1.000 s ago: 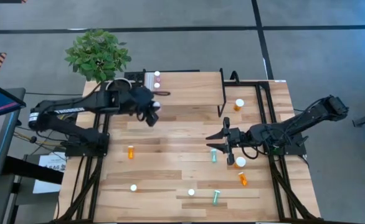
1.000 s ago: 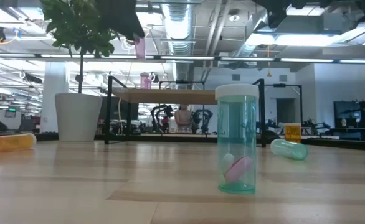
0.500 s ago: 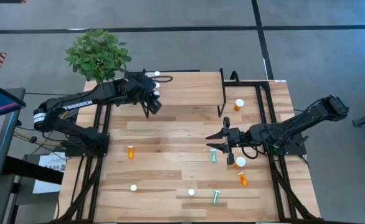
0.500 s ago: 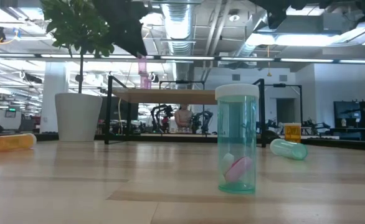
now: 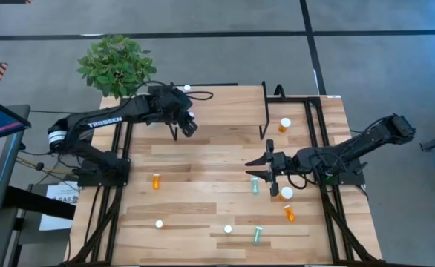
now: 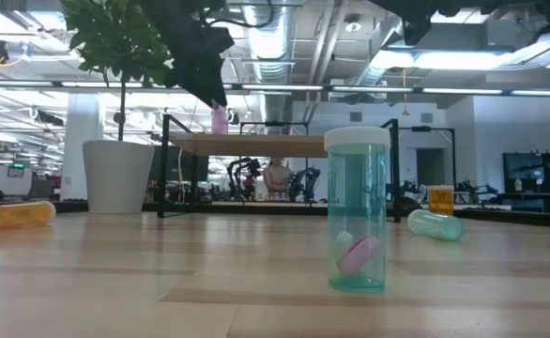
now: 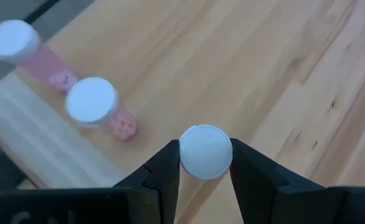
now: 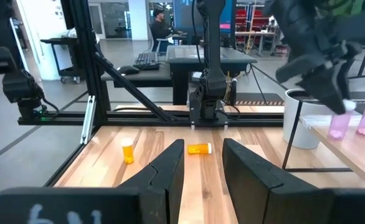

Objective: Pick and place medicine bottles onto shelf by color
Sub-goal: Put the pink pill bottle aligned with the other pink pill bottles on the shelf

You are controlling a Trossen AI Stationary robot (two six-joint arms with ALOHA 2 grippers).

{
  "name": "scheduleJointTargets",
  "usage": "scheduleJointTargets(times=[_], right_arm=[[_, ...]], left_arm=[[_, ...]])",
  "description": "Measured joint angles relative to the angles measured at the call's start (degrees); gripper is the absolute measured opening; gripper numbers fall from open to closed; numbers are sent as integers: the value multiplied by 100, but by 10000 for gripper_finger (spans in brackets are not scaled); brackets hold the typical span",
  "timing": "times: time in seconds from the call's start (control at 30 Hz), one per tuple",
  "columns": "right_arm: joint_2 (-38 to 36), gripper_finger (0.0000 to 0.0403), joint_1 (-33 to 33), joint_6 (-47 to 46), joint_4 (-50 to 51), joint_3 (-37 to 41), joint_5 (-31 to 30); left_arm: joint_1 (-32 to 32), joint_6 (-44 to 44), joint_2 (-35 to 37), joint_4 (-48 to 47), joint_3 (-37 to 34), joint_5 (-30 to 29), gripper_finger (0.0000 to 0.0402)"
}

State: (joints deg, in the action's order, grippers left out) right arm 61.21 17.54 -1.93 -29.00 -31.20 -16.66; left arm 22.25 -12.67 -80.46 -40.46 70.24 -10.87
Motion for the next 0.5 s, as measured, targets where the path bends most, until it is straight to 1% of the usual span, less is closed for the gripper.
scheduleJointTargets(times=[0.17, 0.33, 0.5], right_arm=[[0, 132, 0, -4, 3, 0, 1], [0, 132, 0, -13, 4, 0, 1], [0, 132, 0, -11, 32, 0, 1]], left_arm=[[-1, 39, -57, 19, 13, -45, 110], [-1, 48, 0, -150, 11, -237, 110], [28, 50, 50, -341, 11, -310, 110]])
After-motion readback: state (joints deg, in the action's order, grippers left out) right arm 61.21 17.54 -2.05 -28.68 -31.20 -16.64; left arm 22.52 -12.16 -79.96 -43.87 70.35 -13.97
